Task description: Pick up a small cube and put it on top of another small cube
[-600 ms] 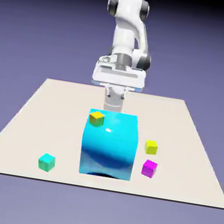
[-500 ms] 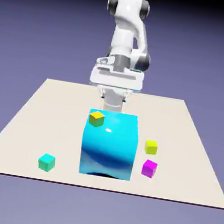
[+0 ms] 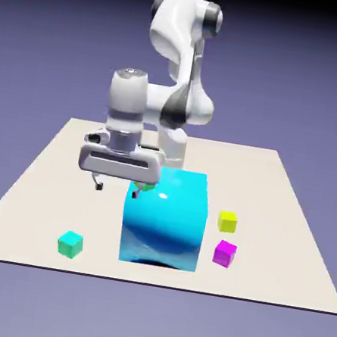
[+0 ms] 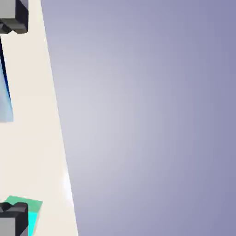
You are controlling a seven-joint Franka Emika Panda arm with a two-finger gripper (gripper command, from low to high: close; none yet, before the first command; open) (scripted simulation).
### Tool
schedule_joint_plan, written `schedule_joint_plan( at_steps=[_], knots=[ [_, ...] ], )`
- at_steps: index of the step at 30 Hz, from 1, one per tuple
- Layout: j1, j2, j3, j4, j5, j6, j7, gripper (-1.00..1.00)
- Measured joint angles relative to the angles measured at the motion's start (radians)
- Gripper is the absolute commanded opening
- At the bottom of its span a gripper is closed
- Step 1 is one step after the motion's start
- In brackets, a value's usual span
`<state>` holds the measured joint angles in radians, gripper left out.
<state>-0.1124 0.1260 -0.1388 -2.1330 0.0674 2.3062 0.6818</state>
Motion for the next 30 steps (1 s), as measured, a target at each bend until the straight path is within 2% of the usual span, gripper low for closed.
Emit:
schedule_joint_plan(
  at_steps=[21,23,27,28,30],
  knots=[
    [-0.132,0.761,-0.152,0.740,0.074,-0.799,-0.065,0.00],
    [-0.134,0.772,-0.154,0.751,0.075,-0.811,-0.066,0.00],
    [-0.122,0.776,-0.147,0.606,0.084,-0.664,-0.073,0.00],
    [-0.121,0.777,-0.146,0.588,0.086,-0.646,-0.074,-1.00],
    [-0.121,0.777,-0.146,0.588,0.087,-0.646,-0.074,-1.00]
  ],
)
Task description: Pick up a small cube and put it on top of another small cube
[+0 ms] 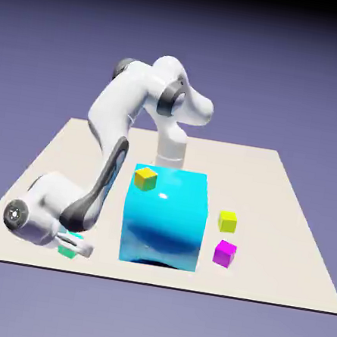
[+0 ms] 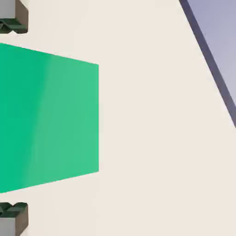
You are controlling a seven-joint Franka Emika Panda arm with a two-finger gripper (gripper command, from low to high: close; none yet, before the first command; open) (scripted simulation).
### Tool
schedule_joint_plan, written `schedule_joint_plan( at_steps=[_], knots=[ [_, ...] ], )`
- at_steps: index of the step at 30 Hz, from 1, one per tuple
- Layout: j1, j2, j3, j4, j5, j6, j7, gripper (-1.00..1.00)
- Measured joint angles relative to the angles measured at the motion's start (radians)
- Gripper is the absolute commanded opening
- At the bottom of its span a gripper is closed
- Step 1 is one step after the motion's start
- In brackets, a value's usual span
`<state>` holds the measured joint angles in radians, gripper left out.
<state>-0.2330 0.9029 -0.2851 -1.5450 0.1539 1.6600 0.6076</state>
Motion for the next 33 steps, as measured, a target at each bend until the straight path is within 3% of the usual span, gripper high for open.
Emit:
schedule_joint_plan(
  at_steps=[6,23,33],
  knots=[
    [0.008,-0.059,-0.003,0.166,-0.021,-0.157,0.038,-1.00],
    [0.267,-0.620,0.609,-0.345,-0.432,0.057,0.128,-1.00],
    [0.336,-0.738,0.971,-0.678,-0.640,0.157,0.058,-1.00]
  ],
)
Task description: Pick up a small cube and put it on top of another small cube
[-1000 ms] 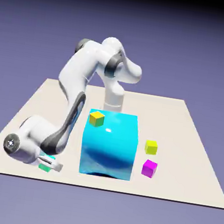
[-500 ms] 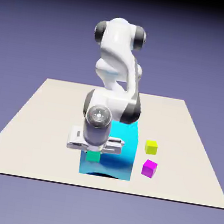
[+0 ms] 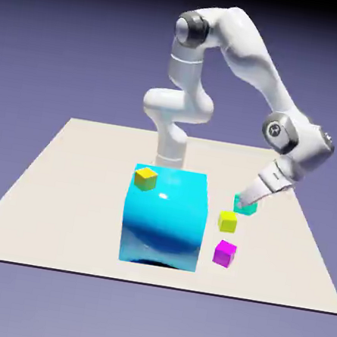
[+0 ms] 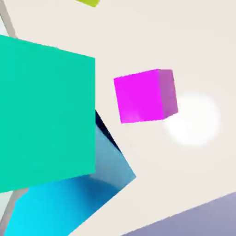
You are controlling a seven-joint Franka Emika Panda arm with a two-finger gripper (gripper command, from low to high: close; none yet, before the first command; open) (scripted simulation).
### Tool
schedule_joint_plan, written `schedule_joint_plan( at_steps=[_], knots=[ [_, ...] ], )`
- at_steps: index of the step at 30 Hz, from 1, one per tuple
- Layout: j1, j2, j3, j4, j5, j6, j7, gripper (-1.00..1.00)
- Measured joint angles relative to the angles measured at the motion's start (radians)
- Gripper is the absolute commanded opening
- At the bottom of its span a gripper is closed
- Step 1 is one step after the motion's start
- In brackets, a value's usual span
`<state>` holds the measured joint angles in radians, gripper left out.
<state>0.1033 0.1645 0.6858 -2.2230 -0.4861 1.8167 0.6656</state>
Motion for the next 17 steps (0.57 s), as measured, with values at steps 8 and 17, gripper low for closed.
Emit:
schedule_joint_plan(
  at_steps=[8,17],
  knots=[
    [0.016,0.010,0.284,-0.276,-0.146,0.065,-0.114,-1.00],
    [0.031,0.174,0.173,-0.342,-0.354,0.150,0.005,1.00]
  ],
)
